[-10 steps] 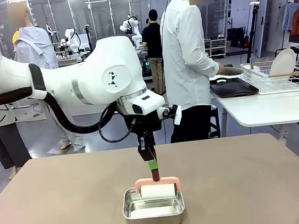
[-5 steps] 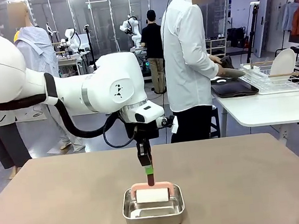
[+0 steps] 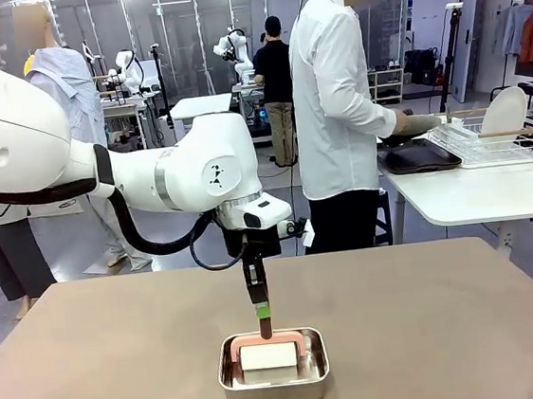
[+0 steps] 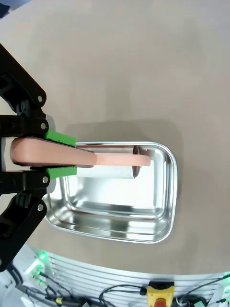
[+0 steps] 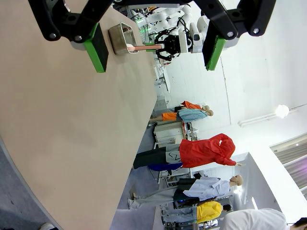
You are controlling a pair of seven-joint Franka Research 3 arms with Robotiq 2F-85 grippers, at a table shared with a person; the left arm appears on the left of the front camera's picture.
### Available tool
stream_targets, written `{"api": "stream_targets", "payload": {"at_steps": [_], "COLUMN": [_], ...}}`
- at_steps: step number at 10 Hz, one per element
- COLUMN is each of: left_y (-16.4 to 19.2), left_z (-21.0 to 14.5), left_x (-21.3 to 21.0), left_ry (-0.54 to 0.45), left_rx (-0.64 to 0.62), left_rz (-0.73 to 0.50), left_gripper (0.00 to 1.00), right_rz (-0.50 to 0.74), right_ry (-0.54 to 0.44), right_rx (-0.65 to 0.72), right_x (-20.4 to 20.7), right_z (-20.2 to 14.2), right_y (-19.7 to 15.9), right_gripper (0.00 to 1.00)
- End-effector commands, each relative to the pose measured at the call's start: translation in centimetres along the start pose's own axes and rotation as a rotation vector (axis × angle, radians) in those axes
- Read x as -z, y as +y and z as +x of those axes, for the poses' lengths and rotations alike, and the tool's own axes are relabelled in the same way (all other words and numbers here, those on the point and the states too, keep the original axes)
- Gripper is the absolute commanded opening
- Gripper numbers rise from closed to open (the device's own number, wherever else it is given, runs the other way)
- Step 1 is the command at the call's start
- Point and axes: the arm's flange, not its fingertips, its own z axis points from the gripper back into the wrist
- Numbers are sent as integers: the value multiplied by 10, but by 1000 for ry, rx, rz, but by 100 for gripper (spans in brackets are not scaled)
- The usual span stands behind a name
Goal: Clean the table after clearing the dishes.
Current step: Place the Lint Roller back on top of the Airtight Container.
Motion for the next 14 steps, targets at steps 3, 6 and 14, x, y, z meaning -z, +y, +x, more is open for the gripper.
{"api": "stream_targets", "payload": {"at_steps": [3, 6, 14], "left_y": [16, 14, 18], "left_z": [2, 4, 2], "left_x": [0, -6, -9], "left_ry": [4, 6, -11], "left_rx": [-17, -11, -11], "left_rz": [-9, 4, 3], "left_gripper": [41, 87, 100], "right_rz": [-9, -9, -9], "right_ry": [12, 12, 12], "right_rx": [-5, -5, -5], "right_x": [-2, -2, -2], "right_z": [-2, -2, -2], "right_y": [1, 1, 1], "right_gripper": [100, 100, 100]}}
